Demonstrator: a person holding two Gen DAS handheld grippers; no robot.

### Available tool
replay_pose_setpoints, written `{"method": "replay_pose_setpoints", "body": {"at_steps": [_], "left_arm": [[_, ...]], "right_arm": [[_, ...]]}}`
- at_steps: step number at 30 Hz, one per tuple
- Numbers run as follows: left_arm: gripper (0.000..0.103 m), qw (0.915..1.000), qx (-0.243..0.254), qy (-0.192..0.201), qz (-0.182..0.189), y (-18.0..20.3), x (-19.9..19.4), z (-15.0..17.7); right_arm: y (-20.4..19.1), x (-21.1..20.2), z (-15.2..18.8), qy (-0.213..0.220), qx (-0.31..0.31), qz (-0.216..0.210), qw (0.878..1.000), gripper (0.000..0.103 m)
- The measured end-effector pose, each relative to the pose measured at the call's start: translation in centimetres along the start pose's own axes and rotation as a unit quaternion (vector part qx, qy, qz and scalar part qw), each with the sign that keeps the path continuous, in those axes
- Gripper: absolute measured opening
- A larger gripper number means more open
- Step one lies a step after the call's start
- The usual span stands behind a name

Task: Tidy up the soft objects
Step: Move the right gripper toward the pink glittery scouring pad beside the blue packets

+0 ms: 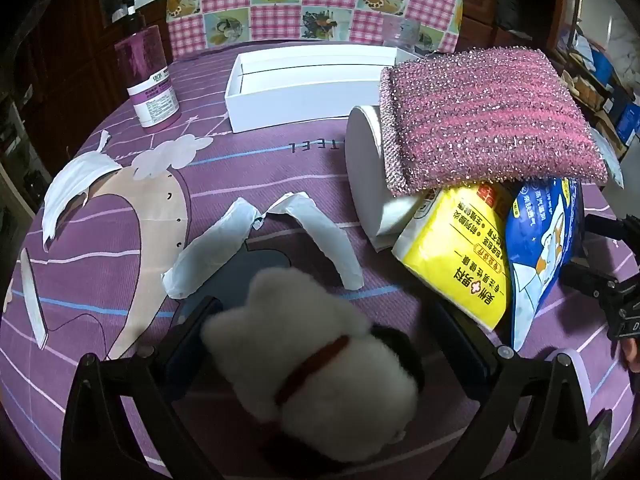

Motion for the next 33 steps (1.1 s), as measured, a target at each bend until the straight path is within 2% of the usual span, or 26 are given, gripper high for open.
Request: {"method": "replay_pose_setpoints", "body": {"at_steps": [7, 12, 17, 20, 24, 26, 30, 33], "left_arm": [[0.103, 1.0, 0.004, 0.001, 0.002, 0.5, -0.1, 0.1], [0.103, 1.0, -0.005, -0.001, 0.005, 0.1, -0.3, 0.2], [0.1, 0.9999, -0.006, 0.005, 0.007, 0.1, -0.4, 0.5], [0.1, 0.9991, -0.007, 0.038, 0.018, 0.2, -2.2, 0.7], [0.1, 0.9953, -0.004, 0.09, 0.033, 0.5, -5.8, 1.0], [0.1, 0.9939, -0.005, 0.107, 0.026, 0.4, -7.2, 0.9], [0.1, 0.9861, -0.003, 0.166, -0.006, 0.1, -10.4, 0.7], [0.102, 0.9788, -0.02, 0.202, -0.03, 0.0, -12.1, 0.0]], "right_arm": [[-1.4, -0.5, 0.7, 0.006, 0.004, -0.003, 1.0, 0.103], [-1.0, -1.9, 1.8, 0.023, 0.027, -0.038, 0.999, 0.102], [-0.1, -4.4, 1.6, 0.078, 0.049, -0.052, 0.994, 0.102], [0.1, -6.5, 2.5, 0.122, 0.058, -0.063, 0.989, 0.102], [0.0, -7.8, 2.3, 0.147, 0.069, -0.063, 0.985, 0.102], [0.2, -8.9, 2.1, 0.162, 0.075, -0.051, 0.983, 0.102], [-0.4, -12.0, 2.1, 0.185, 0.08, 0.019, 0.979, 0.102], [-1.0, -13.5, 1.1, 0.174, 0.076, 0.029, 0.981, 0.102]]}}
Point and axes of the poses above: each gripper's, at about its wrist camera, not at the fingertips, and x roughly the way its jaws point, y to its right, z to its underside, the point moved 2 cm from there along x, roughly the way its jaws point, and after that the axes turned 8 degrees about -y, right-handed, at the moved point
